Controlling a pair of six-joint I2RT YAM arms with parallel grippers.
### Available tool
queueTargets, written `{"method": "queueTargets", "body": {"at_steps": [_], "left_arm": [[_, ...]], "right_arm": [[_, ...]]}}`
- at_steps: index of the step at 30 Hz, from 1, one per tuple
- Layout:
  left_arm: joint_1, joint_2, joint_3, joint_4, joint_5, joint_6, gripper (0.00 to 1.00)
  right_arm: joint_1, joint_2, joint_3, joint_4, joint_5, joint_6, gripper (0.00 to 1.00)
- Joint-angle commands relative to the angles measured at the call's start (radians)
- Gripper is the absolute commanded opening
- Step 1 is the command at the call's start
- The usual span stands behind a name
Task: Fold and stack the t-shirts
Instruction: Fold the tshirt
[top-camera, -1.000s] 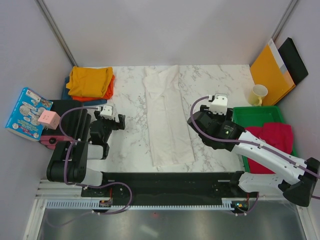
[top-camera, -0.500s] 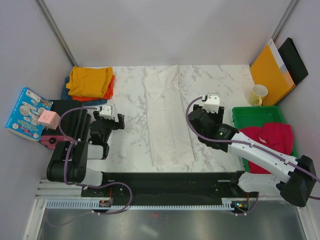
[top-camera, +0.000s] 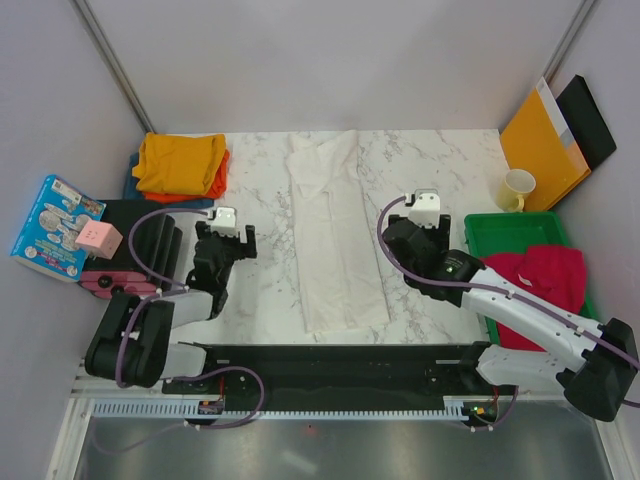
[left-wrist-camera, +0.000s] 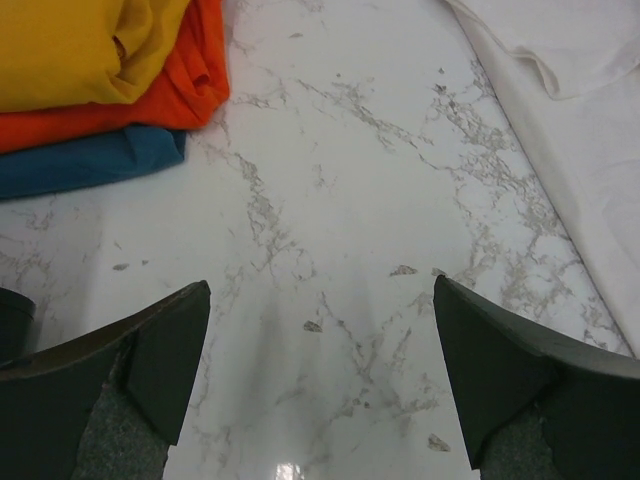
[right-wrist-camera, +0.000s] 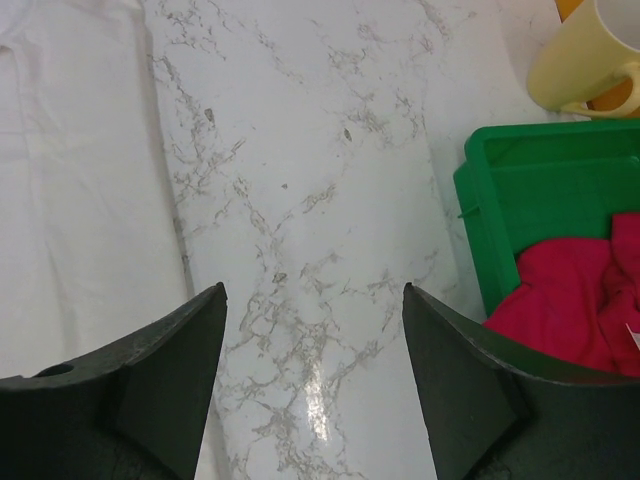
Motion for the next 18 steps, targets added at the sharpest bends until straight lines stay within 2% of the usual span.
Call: {"method": "queueTargets", "body": {"at_steps": [1, 2, 3, 4, 5, 6, 7, 8, 9, 10, 11, 13, 14, 16, 18], "left_arm": [[-0.151, -0.144, 0.363, -0.621, -0.417, -0.220, 1.00], [-0.177, -0.130, 0.448, -0.925, -0.447, -0.287, 1.00], [-0.213, -0.092, 0.518, -1.022, -0.456, -0.309, 1.00], [-0.322, -0.072, 0.634, -1.119, -0.480, -0.306, 1.00], [-0.386, -0.049, 0.680, -1.267, -0.505, -0.304, 1.00], [-0.451, -0.031, 0.720, -1.335, -0.539, -0.321, 1.00], [-0.568, -0.002, 0.783, -1.410, -0.624, -0.428, 1.00], [-0.609, 0.006, 0.805, -1.485, -0.651, -0.521, 1.00], [-0.631, 0.009, 0.822, -1.688, -0.662, -0.664, 0.99], [-0.626, -0.004, 0.828, -1.778, -0.601, -0.975, 1.00], [-0.622, -0.021, 0.815, -1.819, -0.521, -1.029, 0.99], [-0.655, -0.084, 0.697, -1.668, -0.277, -0.971, 0.99], [-0.689, -0.169, 0.652, -1.619, -0.252, -0.985, 0.99], [-0.794, -0.242, 0.553, -1.566, -0.272, -1.054, 1.00], [-0.842, -0.294, 0.531, -1.604, -0.304, -1.108, 1.00]], "right_arm": [[-0.010, -0.022, -0.008, -0.012, -0.012, -0.021, 0.79], [-0.012, -0.014, -0.008, -0.010, -0.002, -0.025, 0.79], [-0.012, -0.008, -0.008, -0.007, -0.002, -0.028, 0.79], [-0.013, -0.005, -0.007, -0.006, -0.001, -0.030, 0.79], [-0.015, 0.000, -0.007, -0.006, 0.004, -0.028, 0.79], [-0.015, -0.003, -0.007, -0.004, 0.007, -0.016, 0.79], [-0.015, -0.003, -0.010, -0.001, 0.005, -0.010, 0.79], [-0.015, -0.008, -0.013, 0.002, 0.004, -0.005, 0.79], [-0.013, -0.011, -0.015, 0.004, -0.005, 0.010, 0.79], [-0.015, -0.014, -0.019, 0.005, -0.009, 0.016, 0.79], [-0.015, -0.019, -0.022, 0.007, -0.010, 0.022, 0.79], [-0.015, -0.022, -0.027, 0.011, -0.018, 0.030, 0.79], [-0.013, -0.028, -0.033, 0.010, -0.021, 0.033, 0.79], [-0.015, -0.034, -0.050, 0.011, -0.035, 0.045, 0.79], [-0.015, -0.046, -0.065, 0.005, -0.048, 0.056, 0.79]]}}
